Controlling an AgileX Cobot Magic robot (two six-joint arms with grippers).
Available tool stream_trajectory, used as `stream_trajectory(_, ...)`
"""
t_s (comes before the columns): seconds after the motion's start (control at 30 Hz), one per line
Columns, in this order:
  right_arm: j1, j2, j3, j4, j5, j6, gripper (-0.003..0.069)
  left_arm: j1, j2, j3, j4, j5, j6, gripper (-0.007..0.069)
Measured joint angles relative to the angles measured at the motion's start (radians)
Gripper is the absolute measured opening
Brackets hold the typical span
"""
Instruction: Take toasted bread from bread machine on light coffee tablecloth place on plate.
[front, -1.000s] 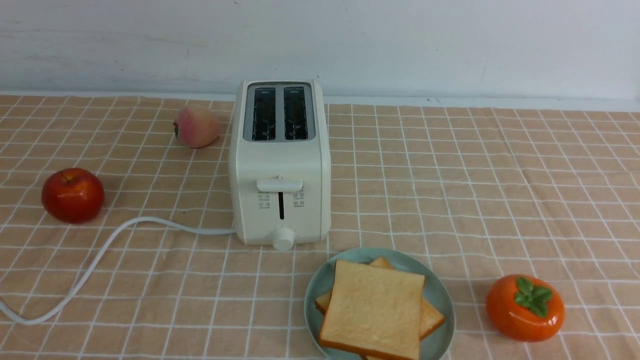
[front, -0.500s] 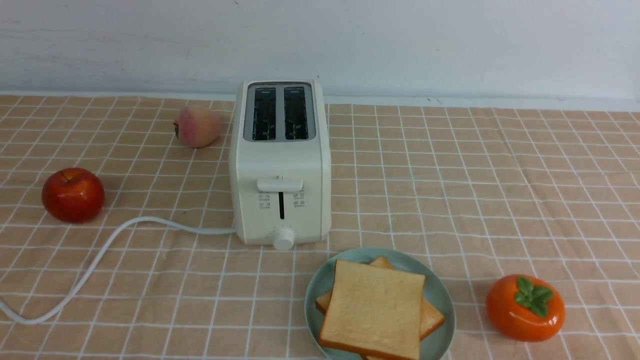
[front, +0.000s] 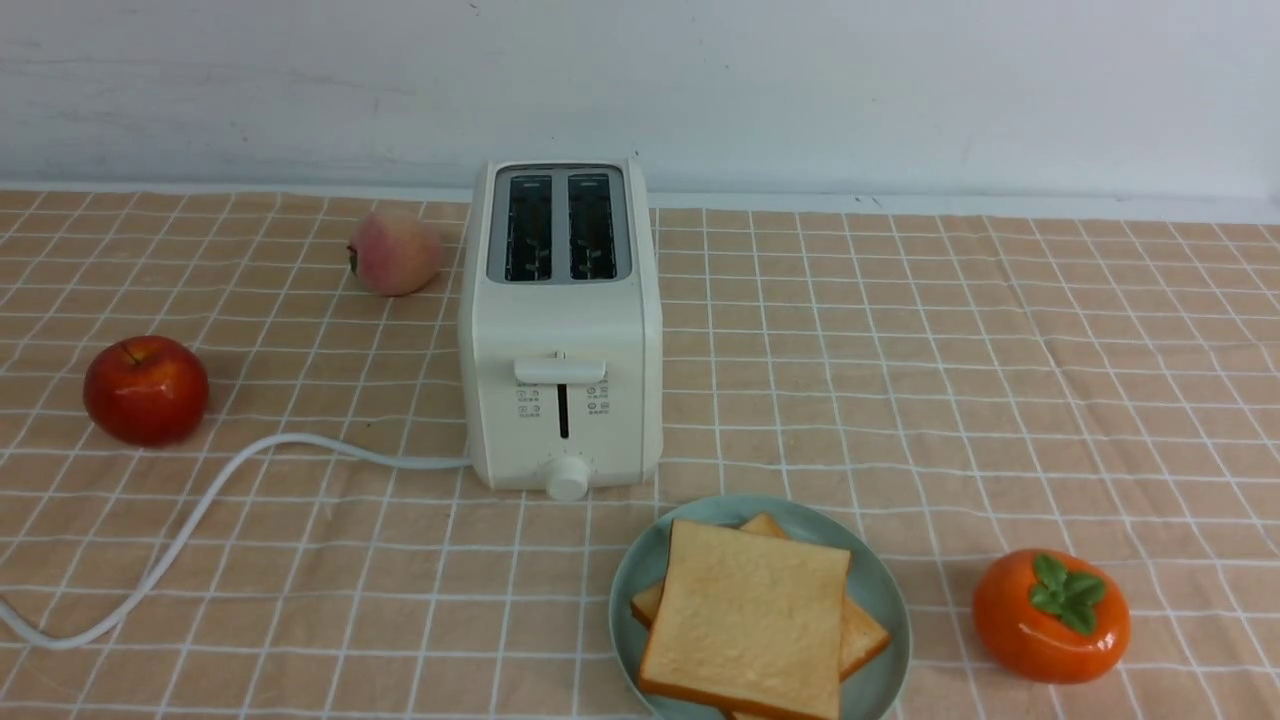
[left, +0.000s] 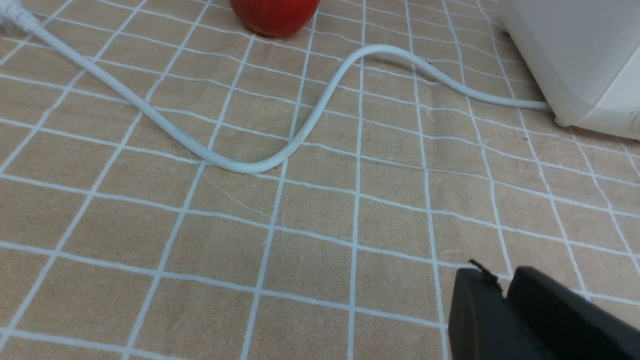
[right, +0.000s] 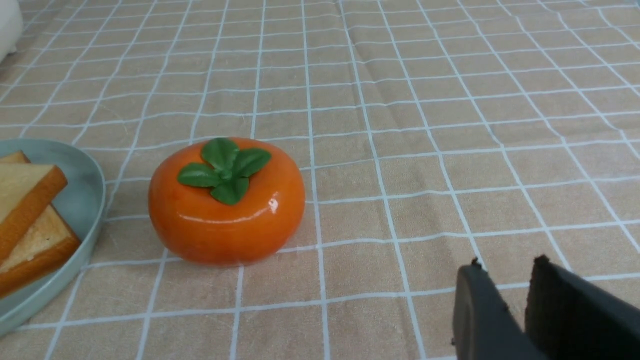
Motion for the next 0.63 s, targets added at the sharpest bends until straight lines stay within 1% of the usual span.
stream_trajectory(0.63, 0.0, 0.0, 0.0, 0.0, 0.0, 0.001, 0.0185, 0.0, 0.0, 0.0, 0.0, 0.0, 0.0, 0.0103)
